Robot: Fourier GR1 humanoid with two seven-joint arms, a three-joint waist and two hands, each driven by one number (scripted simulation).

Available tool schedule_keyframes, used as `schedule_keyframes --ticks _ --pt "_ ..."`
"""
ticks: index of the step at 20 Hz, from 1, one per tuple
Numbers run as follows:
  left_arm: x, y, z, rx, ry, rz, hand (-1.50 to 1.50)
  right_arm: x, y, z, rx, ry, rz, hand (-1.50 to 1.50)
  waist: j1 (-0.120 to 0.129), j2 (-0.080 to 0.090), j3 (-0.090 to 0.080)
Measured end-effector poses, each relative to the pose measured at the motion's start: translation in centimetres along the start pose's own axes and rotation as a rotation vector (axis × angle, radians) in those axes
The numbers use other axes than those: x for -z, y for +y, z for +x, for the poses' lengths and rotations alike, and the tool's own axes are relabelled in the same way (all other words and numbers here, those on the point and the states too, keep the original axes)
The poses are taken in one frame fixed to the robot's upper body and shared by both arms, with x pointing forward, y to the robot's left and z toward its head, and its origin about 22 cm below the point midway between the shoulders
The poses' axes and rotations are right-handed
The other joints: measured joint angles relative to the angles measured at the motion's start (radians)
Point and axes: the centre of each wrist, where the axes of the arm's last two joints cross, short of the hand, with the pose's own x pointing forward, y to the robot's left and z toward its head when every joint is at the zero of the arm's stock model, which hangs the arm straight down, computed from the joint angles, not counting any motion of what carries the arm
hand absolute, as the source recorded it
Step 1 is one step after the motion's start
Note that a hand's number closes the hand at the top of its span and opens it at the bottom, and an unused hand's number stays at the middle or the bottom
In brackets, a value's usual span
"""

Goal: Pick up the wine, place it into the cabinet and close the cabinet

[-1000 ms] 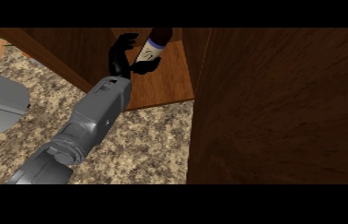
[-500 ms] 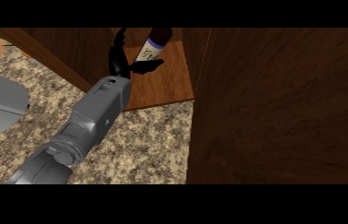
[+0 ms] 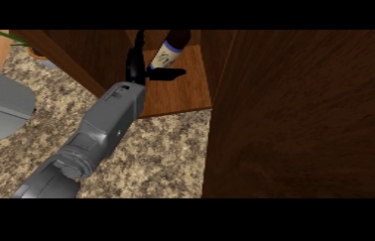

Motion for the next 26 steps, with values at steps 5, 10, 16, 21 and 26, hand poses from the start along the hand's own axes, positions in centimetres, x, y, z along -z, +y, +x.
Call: schedule_keyframes --ticks 5,10,16,21,26 --pt "-0.1 -1.2 1.1 -0.187 -0.092 -0.161 -1.5 -0.1 -0.1 -0.1 0.008 0.009 -0.021 -1.5 0.033 -0.012 0.001" --pt "-0.6 -2.6 2.1 -0.387 -0.173 -0.256 -1.5 -0.4 -0.6 -0.2 0.0 0.028 -0.058 -1.5 0.069 -0.029 0.005" --pt "-1.0 -4.0 3.2 -0.498 -0.178 -0.349 -1.5 -0.3 -0.5 0.5 -0.004 0.055 -0.084 -1.5 0.112 -0.049 0.008" --pt "-1.4 -4.5 4.3 -0.504 -0.21 -0.389 -1.5 -0.6 -0.8 0.3 -0.014 0.066 -0.107 -1.5 0.14 -0.061 0.011" --pt "-2.5 -5.1 6.1 -0.505 -0.25 -0.449 -1.5 -0.5 -0.5 0.5 -0.011 0.077 -0.116 -1.5 0.16 -0.072 0.012"
